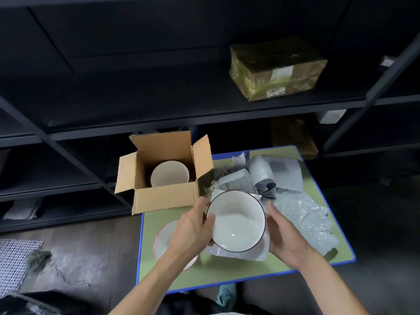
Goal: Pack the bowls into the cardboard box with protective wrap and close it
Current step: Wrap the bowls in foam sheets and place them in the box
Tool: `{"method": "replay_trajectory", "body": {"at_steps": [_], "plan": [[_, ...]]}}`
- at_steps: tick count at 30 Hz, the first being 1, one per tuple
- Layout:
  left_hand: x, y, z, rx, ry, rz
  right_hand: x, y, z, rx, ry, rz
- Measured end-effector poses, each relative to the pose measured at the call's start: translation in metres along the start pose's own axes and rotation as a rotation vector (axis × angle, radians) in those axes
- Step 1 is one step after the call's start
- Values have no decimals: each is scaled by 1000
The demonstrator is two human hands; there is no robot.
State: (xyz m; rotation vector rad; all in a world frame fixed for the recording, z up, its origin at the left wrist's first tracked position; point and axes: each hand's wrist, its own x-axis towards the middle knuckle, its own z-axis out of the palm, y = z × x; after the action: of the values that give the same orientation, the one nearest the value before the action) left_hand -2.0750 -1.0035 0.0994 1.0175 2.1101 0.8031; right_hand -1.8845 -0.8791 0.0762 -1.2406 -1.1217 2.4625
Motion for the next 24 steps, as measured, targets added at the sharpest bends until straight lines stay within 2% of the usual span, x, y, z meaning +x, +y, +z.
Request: {"method": "replay_trajectory", "body": {"at_steps": [5, 9, 12, 19, 24], "plan": [[5, -1, -2, -27, -36, -6, -3, -4, 2, -93, -60, -39], [7, -4, -8, -56, 31, -66, -4, -11, 0, -90, -31, -61], [8, -5, -13, -71, -48, -110, -4, -17, 1, -88, -45, -52], [9, 1, -29, -503, -278, -137, 1, -34, 15, -92, -97, -24], [3, 7, -47, -579, -226, -78, 8, -46, 34, -164, -108, -24]]}}
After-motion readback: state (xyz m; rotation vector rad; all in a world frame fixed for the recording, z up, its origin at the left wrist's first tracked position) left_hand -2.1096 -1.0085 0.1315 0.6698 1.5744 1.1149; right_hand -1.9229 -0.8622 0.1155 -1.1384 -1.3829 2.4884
